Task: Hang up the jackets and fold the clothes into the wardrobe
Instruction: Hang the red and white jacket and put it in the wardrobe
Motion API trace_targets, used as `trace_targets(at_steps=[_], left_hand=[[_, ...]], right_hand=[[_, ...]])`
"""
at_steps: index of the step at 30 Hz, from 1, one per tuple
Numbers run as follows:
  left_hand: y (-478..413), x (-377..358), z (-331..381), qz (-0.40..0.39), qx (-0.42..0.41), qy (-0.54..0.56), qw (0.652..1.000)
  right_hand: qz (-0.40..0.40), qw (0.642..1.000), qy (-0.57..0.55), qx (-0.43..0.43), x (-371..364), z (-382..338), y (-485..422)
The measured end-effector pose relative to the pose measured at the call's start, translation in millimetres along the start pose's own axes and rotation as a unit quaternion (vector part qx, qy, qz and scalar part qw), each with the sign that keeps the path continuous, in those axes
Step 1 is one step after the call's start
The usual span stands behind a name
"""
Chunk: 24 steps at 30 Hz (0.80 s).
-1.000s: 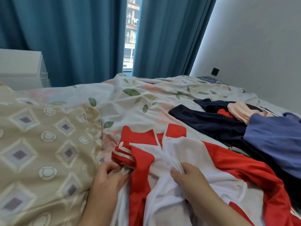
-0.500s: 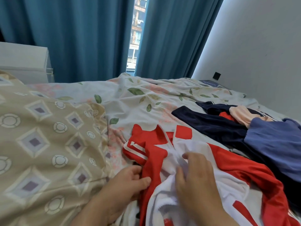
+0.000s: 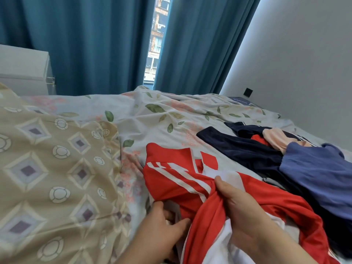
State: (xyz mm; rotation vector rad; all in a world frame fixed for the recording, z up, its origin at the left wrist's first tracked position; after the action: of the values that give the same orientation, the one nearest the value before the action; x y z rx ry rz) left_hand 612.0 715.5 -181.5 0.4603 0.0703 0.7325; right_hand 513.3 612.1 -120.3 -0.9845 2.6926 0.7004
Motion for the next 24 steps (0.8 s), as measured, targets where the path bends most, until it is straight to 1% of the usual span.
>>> trace_targets(at_steps=[1,3,4,5,6,7,8,9,10,11,12,13,14,15,16,18,19,20,21,23,24], left_hand=[[2.2,6.7,4.1,0.059,-0.016,0.002,0.998],[5.0,17.8,8.4,0.129,-0.030,0.042,0.990],[6.2,18.9,2.7,0.139,-0.015,0.058,0.988],[4.1,17.6,-0.1,0.126,-0.006,0.085,0.988],[4.3,12.7,-4.6,0.084,0.005,0.117,0.990],[3.6,3.9,-4.7,0.021,0.022,0.173,0.985],[2.0,-9.0,-10.0,-0.070,0.050,0.193,0.977],[14.2,-23.1,-6.3,-0.173,0.078,0.198,0.962],[22.0,-38.4,0.7,-0.285,0.110,0.225,0.925],[19.2,-55.6,4.8,-0.387,0.110,0.151,0.903],[29.1,-69.6,8.7,-0.482,0.097,0.088,0.866],[32.2,-70.9,3.1,-0.473,0.129,0.071,0.869],[23.2,-62.1,3.1,-0.385,0.130,0.129,0.905],[10.8,-42.4,6.1,-0.269,0.090,0.171,0.943],[14.2,-28.4,7.5,-0.174,0.048,0.177,0.968],[17.1,-5.7,6.7,-0.071,0.019,0.235,0.969],[17.8,4.1,8.5,-0.032,0.014,0.241,0.970],[13.5,19.2,11.8,0.030,0.006,0.236,0.971],[13.2,34.2,9.6,0.098,-0.003,0.216,0.971],[24.0,51.0,17.6,0.205,-0.024,0.137,0.969],[38.7,57.2,26.2,0.276,-0.061,0.078,0.956]], right_hand=[[-0.001,1.000,-0.027,-0.006,0.8,0.1,0.2],[-0.002,0.998,-0.063,-0.001,-0.6,-2.6,0.0],[-0.001,0.997,-0.077,0.008,-0.9,-5.3,-0.4],[0.000,0.996,-0.090,0.022,-0.4,-8.6,-0.8],[0.002,0.994,-0.107,0.035,0.2,-12.7,-1.4],[0.005,0.992,-0.117,0.047,0.9,-16.7,-1.6],[0.006,0.990,-0.125,0.057,1.6,-20.6,-1.9],[0.008,0.990,-0.128,0.067,1.5,-24.6,-2.4],[0.011,0.989,-0.125,0.075,2.5,-27.7,-2.9],[0.011,0.990,-0.120,0.079,3.4,-29.1,-3.7],[0.009,0.991,-0.111,0.079,4.1,-29.1,-4.1],[0.013,0.992,-0.095,0.078,5.8,-28.2,-4.0],[0.025,0.993,-0.079,0.079,11.0,-27.4,-4.6],[0.039,0.994,-0.065,0.080,18.0,-26.2,-6.0],[0.048,0.994,-0.049,0.081,23.6,-25.5,-7.0],[0.060,0.994,0.013,0.096,27.2,-29.6,-6.2],[0.068,0.990,0.053,0.115,28.4,-34.8,-6.2],[0.083,0.983,0.094,0.137,30.7,-41.2,-6.1],[0.095,0.974,0.132,0.158,32.7,-46.8,-6.3],[0.105,0.956,0.194,0.194,35.3,-53.5,-5.5],[0.109,0.949,0.218,0.201,37.3,-53.3,-5.3]])
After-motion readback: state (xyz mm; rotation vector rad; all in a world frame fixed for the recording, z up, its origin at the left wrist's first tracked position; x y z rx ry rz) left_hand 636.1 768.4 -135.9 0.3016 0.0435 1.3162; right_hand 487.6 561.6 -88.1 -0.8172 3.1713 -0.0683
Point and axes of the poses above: each hand's wrist, its own y-axis away from the middle knuckle, its own x-axis out of the back of the hand, z = x × y, the point moved 9 cm from there along -y, towards the middle knuckle, and after that the axes turned 10 degrees about x, right-handed, at the moved point
